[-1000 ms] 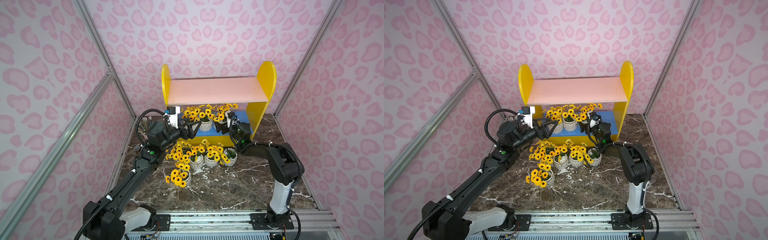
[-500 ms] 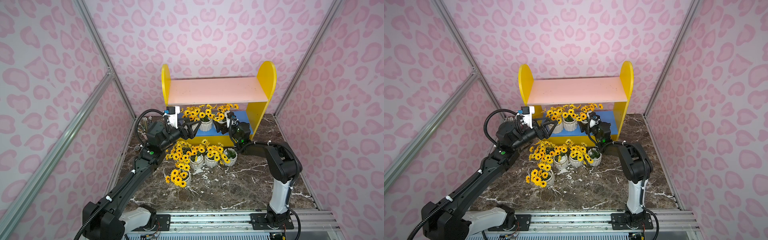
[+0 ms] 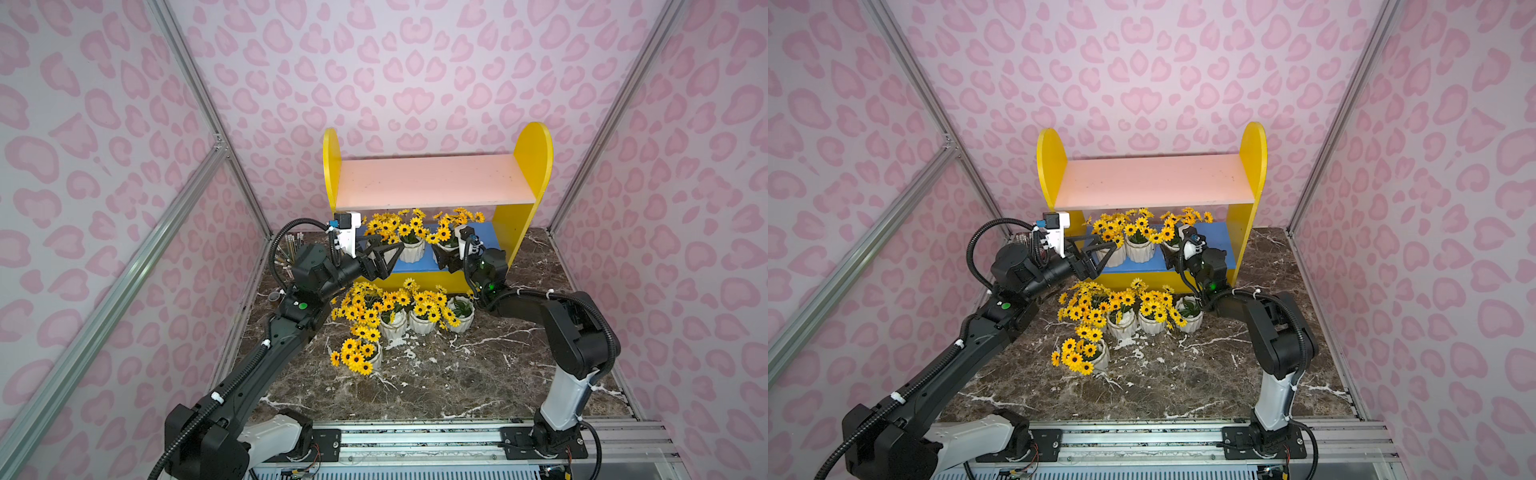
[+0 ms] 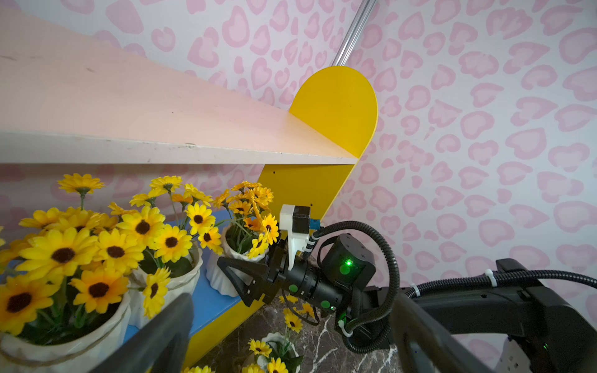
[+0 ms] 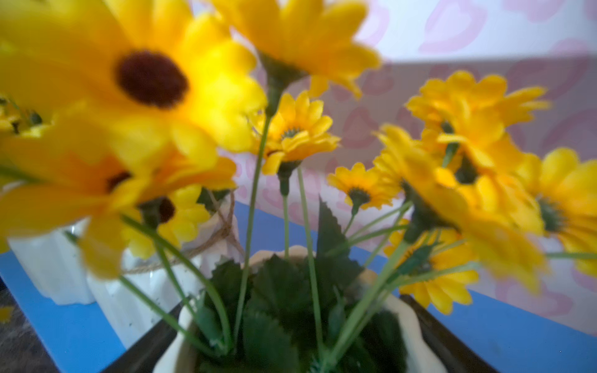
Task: Take the sunflower pots off the shelves
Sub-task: Pick up the sunflower pot from the shelf.
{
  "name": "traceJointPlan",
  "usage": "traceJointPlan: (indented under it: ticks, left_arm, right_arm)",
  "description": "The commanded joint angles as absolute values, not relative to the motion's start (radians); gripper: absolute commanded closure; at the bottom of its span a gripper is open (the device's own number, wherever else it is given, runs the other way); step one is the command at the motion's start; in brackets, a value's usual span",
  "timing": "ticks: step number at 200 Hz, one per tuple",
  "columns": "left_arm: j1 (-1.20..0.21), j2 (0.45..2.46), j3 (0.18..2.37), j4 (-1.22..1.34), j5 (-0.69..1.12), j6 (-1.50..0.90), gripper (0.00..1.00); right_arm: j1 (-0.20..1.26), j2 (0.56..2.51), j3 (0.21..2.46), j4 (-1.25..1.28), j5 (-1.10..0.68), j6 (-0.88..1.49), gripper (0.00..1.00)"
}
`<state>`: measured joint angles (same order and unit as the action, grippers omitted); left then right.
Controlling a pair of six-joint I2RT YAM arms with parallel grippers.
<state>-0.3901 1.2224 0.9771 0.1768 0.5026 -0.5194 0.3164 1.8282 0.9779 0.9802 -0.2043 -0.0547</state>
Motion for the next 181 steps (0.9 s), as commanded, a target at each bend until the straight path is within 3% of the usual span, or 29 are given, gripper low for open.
traceJointPlan:
  ticks: [1,95,181]
  left_arm:
    - [-0.391,1.233,0.987,0.224,0.539,-0.515,0.03]
    - [-0.42,1.267,0.99,0.229,0.571,-0.52,0.03]
    - [-0.454,1.252,0.989,0.217,0.544,-0.505,0.03]
  right_arm:
    - [0.316,1.786,0.964,1.085,-0.167,-0.046,1.0]
    - [0.324,1.618,0.795,1.132,-0.112,-0.011,1.0]
    - [0.416,1.431,0.7,0.986,-0.041,-0.061,1.0]
